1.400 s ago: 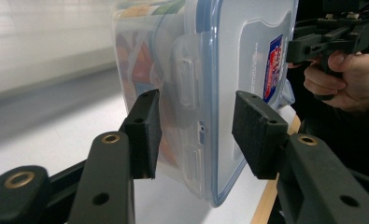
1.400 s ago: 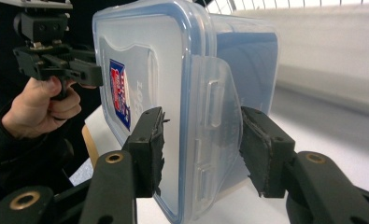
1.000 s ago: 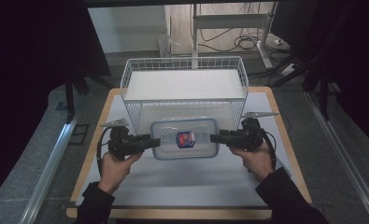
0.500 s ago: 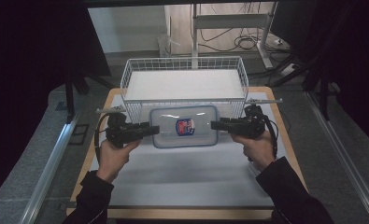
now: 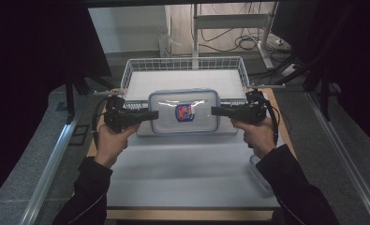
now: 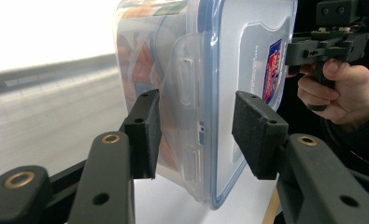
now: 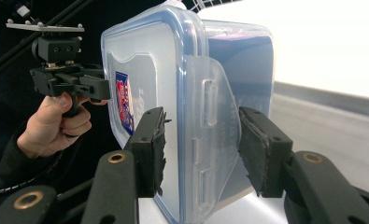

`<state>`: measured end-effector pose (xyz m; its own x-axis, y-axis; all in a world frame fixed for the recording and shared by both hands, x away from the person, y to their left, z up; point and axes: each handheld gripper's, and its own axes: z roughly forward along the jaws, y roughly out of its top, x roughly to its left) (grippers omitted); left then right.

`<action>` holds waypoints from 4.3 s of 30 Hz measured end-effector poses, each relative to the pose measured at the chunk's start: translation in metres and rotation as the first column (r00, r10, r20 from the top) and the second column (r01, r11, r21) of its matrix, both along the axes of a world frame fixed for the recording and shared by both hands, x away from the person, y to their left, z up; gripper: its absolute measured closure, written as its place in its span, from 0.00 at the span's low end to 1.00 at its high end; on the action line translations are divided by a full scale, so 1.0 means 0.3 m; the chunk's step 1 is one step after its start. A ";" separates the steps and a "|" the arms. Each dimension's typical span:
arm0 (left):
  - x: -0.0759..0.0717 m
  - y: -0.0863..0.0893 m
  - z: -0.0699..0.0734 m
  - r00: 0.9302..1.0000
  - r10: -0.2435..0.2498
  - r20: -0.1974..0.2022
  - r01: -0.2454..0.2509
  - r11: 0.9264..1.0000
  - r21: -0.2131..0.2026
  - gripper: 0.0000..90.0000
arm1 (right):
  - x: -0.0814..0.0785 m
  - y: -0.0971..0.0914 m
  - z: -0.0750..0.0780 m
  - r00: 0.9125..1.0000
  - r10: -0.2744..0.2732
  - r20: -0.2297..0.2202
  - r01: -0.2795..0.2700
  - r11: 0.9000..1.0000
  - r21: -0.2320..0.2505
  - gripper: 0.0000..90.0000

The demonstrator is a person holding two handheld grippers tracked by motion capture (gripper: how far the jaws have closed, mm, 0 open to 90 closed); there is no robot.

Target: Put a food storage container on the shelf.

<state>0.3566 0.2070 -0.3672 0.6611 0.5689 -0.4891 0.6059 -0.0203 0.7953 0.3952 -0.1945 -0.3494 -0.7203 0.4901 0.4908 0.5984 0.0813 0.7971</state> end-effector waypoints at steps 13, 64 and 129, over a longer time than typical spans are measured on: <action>0.082 0.026 0.085 1.000 0.007 0.000 -0.007 1.000 -0.024 0.59 | 0.068 0.023 0.083 1.000 -0.018 0.009 0.018 1.000 0.014 0.59; 0.317 -0.006 0.163 0.997 0.074 0.007 -0.074 0.997 0.012 0.56 | 0.317 0.028 0.140 0.994 -0.092 -0.053 0.094 0.995 0.029 0.56; 0.298 -0.025 0.089 0.944 0.291 0.155 -0.318 0.927 0.198 0.93 | 0.301 0.108 0.120 0.916 -0.315 0.248 0.382 0.874 -0.301 0.99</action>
<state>0.4461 0.1997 -0.3407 0.4848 0.8356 -0.2583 0.5103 -0.0304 0.8595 0.4854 -0.1622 -0.3133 -0.5329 0.8368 0.1255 0.4821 0.1783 0.8578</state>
